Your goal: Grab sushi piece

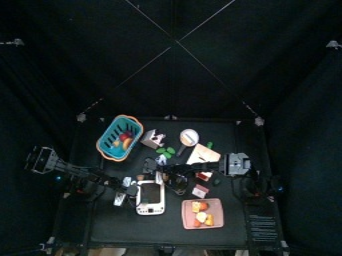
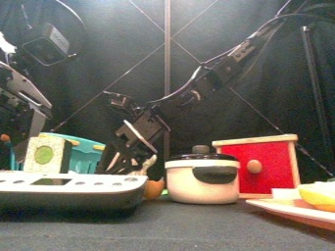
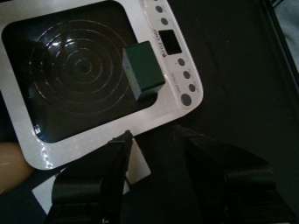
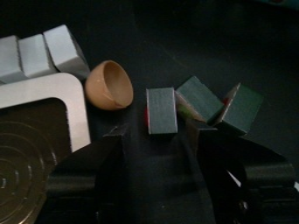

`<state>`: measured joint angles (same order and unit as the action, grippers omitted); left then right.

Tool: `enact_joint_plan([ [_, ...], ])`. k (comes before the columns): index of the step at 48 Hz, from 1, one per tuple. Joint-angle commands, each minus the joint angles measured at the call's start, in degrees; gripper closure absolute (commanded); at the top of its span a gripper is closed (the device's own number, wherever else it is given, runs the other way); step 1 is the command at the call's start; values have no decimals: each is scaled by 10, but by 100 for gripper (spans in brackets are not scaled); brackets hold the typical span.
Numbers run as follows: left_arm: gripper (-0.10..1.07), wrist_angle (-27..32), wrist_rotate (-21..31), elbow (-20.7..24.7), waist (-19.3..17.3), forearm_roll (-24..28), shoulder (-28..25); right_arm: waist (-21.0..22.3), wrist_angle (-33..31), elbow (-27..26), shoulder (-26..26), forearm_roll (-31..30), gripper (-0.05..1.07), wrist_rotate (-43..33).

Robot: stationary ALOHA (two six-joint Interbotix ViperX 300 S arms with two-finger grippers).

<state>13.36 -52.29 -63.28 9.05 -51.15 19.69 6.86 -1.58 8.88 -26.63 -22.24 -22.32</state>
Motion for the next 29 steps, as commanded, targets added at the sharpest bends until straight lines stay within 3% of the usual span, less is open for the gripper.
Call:
enact_joint_plan([
  [1,16,1,-2,11,-1,2,1,-9,-11,-7,54,2,15,-1],
  [16,16,2,-2,11,-1,3,2,-76,-11,29,117,8,15,1],
  [29,16,1,-2,13,-1,5,1,-127,15,48,120,33,15,-1],
])
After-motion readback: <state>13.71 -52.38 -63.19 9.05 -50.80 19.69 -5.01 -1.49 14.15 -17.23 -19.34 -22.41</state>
